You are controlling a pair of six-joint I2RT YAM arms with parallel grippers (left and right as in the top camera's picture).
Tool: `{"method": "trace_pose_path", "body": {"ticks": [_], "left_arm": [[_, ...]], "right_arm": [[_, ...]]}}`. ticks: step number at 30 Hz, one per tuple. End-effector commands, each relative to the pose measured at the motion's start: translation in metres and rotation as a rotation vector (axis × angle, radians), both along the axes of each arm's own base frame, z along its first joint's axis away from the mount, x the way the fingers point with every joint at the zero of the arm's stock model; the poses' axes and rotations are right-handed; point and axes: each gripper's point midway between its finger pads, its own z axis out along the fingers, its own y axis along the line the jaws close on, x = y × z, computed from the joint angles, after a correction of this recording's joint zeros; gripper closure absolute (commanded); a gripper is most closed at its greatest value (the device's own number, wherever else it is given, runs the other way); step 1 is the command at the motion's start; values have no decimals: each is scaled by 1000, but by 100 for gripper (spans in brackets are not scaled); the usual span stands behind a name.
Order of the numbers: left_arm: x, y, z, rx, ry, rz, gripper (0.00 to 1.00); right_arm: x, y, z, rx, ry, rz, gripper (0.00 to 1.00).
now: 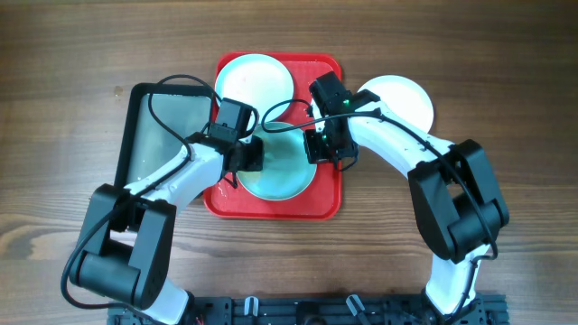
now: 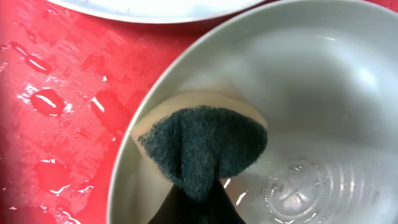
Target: Clean dirty plates on tray and stack at the side
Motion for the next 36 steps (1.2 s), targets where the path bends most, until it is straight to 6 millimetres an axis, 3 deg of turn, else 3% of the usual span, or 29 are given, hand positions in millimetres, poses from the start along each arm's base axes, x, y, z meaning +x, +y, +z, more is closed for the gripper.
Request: {"method": "trace_pose_path", "body": {"ticks": [1, 13, 15, 18, 21, 24, 26, 31, 36], "left_arm": [[-30, -15, -24, -74, 135, -65, 96], [-41, -46, -10, -270, 197, -129, 96], [-37, -62, 10, -382, 194, -162, 96], [-23, -68, 38, -460, 142, -180, 96], [-3, -60, 66, -470, 50, -161, 96], [10, -42, 81, -438, -21, -117, 96], [13, -29, 81, -392, -31, -78, 96], [5, 0, 57, -231, 26, 5, 96], [-4, 2, 38, -178, 66, -30, 96]], "right_arm": [[-14, 20, 5, 67, 19, 68, 96], [-16, 24, 5, 69, 16, 77, 96], [-16, 24, 5, 69, 15, 78, 96], [-16, 24, 5, 69, 16, 77, 96], [-16, 24, 5, 68, 16, 78, 95], [-16, 24, 5, 68, 16, 78, 96], [-16, 24, 5, 68, 16, 78, 96], [-15, 24, 5, 70, 12, 78, 96], [-14, 25, 6, 72, 9, 78, 96]]}}
